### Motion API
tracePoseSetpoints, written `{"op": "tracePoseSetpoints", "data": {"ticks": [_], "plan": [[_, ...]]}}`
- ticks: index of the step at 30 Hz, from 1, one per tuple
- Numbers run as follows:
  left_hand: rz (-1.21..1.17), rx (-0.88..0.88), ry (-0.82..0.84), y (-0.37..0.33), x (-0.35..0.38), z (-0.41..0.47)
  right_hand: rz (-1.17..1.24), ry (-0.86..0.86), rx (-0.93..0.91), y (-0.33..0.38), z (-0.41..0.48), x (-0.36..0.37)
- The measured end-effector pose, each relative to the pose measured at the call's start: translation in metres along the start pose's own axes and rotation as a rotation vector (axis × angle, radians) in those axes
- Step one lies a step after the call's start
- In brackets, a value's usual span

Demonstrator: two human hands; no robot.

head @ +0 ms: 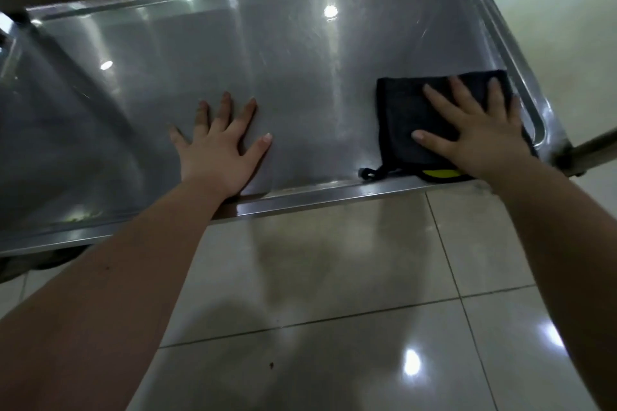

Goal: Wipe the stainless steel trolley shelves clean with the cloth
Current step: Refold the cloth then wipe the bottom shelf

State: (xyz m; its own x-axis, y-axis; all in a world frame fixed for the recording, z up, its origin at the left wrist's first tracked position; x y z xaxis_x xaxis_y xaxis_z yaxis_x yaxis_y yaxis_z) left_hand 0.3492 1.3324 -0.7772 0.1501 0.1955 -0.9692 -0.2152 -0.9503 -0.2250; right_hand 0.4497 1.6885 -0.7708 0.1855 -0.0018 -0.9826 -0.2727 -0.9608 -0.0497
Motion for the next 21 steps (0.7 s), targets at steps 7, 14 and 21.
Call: {"op": "tracePoseSetpoints", "data": {"ticks": [7,14,21], "plan": [[-0.007,-0.001,0.004,0.002,0.001,0.002,-0.056,-0.002,-0.088,0.093,-0.006,-0.003],[-0.01,0.013,-0.003,0.005,-0.001,-0.001,-0.027,-0.063,-0.22,0.14,-0.01,-0.002],[0.003,0.0,0.013,0.001,-0.001,0.0,-0.04,0.038,0.066,-0.002,0.002,-0.001]]}}
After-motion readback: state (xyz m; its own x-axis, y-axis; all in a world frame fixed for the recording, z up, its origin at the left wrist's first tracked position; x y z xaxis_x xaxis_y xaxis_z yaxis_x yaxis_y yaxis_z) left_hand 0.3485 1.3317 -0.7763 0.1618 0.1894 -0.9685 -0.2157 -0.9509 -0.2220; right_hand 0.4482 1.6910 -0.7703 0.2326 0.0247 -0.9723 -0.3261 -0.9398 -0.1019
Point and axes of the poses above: each hand's wrist, its own z-axis towards the middle knuckle, its own x-axis out of the palm, y = z × x, the point moved 2 cm from there along z, towards the middle knuckle, and after that the axes turned 9 degrees about -z, right-handed, at the moved point
